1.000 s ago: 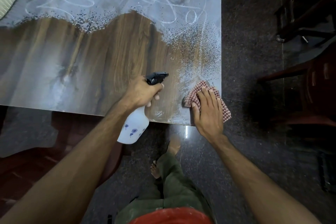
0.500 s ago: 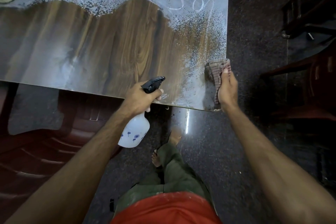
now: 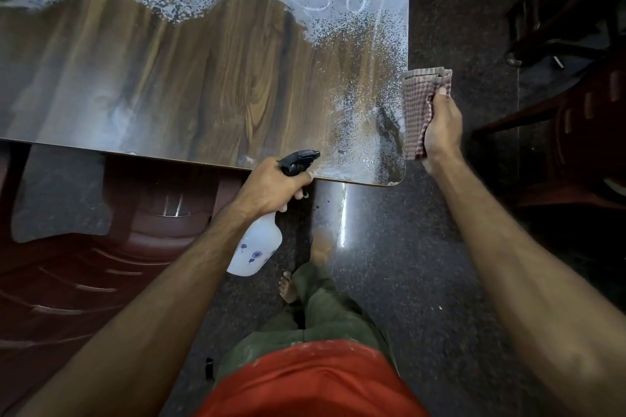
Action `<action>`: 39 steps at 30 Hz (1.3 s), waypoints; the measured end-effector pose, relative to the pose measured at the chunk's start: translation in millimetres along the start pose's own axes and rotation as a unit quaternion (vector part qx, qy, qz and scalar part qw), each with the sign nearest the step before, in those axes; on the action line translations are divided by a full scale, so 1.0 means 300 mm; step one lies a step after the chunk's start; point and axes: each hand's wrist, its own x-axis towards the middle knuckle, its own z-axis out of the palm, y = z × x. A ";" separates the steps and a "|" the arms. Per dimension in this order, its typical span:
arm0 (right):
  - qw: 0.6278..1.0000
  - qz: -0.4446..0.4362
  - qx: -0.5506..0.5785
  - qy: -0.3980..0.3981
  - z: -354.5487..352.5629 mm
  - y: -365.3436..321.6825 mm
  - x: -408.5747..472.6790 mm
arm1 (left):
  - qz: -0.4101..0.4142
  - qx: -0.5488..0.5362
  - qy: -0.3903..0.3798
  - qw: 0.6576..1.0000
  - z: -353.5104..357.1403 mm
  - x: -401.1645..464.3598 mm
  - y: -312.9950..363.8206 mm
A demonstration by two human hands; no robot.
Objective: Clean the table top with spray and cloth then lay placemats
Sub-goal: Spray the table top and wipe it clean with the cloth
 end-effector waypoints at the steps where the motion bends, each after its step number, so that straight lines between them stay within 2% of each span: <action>1: 1.000 -0.001 -0.001 -0.002 -0.006 0.002 -0.006 | 0.003 -0.001 -0.001 1.000 -0.002 -0.004 -0.002; 9: 1.000 -0.006 -0.024 0.015 -0.042 0.008 -0.022 | 0.007 -0.005 0.006 1.000 0.008 -0.002 0.011; 13: 0.987 -0.057 -0.149 0.022 -0.042 0.019 -0.049 | 0.016 -0.025 0.030 0.999 -0.010 0.019 0.029; 15: 0.972 -0.081 -0.222 -0.020 -0.005 0.045 -0.090 | 0.029 -0.055 0.043 0.997 -0.035 0.034 0.030; 17: 0.940 -0.109 -0.301 -0.117 0.041 0.111 -0.142 | 0.038 -0.077 0.050 0.995 -0.063 0.047 0.027; 19: 0.855 -0.160 -0.440 -0.223 0.068 0.209 -0.176 | 0.041 -0.094 0.063 0.993 -0.089 0.059 0.023; 20: 0.806 -0.184 -0.507 -0.245 0.069 0.258 -0.172 | 0.040 -0.102 0.072 0.991 -0.104 0.063 0.021; 21: 0.773 -0.202 -0.550 -0.241 0.066 0.289 -0.163 | 0.040 -0.106 0.079 0.990 -0.119 0.067 0.018; 26: 0.683 -0.252 -0.652 -0.211 0.079 0.308 -0.098 | 0.029 -0.122 0.110 0.986 -0.183 0.072 -0.003; 35: 0.643 -0.273 -0.664 -0.267 0.372 0.330 -0.189 | 0.019 -0.114 0.122 0.986 -0.196 0.078 -0.012; 39: 0.634 -0.292 -0.656 -0.287 0.345 0.360 -0.255 | 0.024 -0.114 0.120 0.986 -0.196 0.083 0.008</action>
